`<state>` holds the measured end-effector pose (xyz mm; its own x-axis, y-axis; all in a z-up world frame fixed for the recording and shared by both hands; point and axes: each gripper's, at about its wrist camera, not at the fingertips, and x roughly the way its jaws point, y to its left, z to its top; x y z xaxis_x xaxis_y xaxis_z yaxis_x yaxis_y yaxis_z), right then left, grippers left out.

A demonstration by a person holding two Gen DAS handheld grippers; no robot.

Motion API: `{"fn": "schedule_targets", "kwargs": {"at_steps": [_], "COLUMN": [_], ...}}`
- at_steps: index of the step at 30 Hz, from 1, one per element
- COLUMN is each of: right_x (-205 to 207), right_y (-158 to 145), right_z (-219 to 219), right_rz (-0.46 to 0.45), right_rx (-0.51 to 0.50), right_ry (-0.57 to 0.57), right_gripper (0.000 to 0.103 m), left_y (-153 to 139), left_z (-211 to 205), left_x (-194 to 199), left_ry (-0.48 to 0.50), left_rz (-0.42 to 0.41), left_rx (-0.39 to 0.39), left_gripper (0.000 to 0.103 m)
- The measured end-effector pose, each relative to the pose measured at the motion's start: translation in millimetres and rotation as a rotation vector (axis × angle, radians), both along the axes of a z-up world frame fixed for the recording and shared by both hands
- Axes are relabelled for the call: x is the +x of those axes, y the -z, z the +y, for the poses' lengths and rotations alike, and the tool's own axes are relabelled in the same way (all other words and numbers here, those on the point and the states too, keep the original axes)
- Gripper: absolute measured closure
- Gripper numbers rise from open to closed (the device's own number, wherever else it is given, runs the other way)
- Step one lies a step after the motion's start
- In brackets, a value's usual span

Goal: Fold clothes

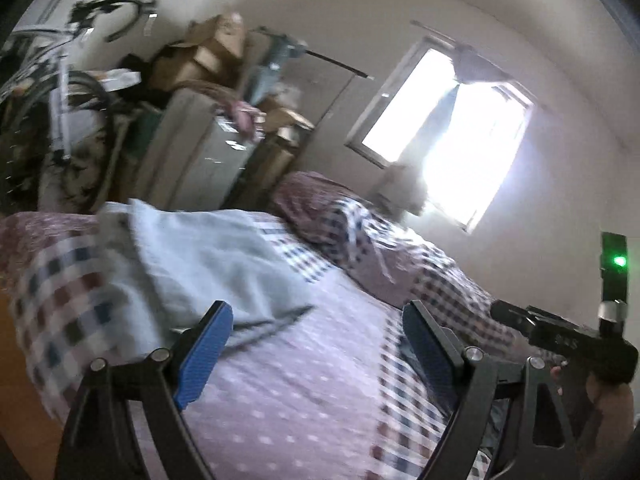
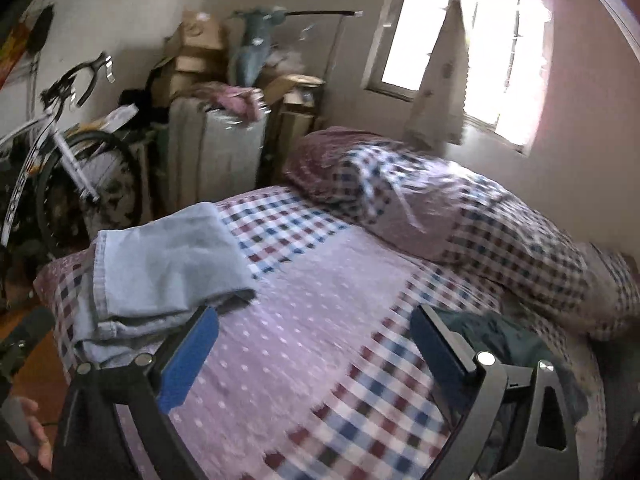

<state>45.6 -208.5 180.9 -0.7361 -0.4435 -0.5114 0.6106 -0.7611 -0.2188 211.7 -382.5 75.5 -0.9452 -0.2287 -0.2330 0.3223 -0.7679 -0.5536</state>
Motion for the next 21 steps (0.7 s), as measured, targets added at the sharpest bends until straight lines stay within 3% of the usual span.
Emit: {"fn": "schedule_targets", "kwargs": {"at_steps": [7,13,18,21], "right_x": [17.1,17.5,2.8,-4.9], "right_y": [7.2,39.3,76.3,97.2], "right_z": [119.5,217.0,273.3,288.0], "right_rz": [0.071,0.154,0.087,0.042], "right_rx": [-0.123,-0.205,-0.261,-0.293], "right_ry": [0.196,0.380,0.501,0.534], "right_gripper": [0.003,0.002,0.002,0.002], "left_y": [-13.7,-18.1,-5.6,8.4], "left_z": [78.5,137.8,169.5,186.2], "left_x": [-49.0,-90.2,-112.9,-134.4], "left_ry": [0.119,0.210,0.231,0.244], "left_rz": [-0.028,-0.057,-0.095,-0.170], "left_rx": [-0.178,-0.325,-0.416,-0.448], "left_gripper": [0.013,0.013,0.013,0.013]}}
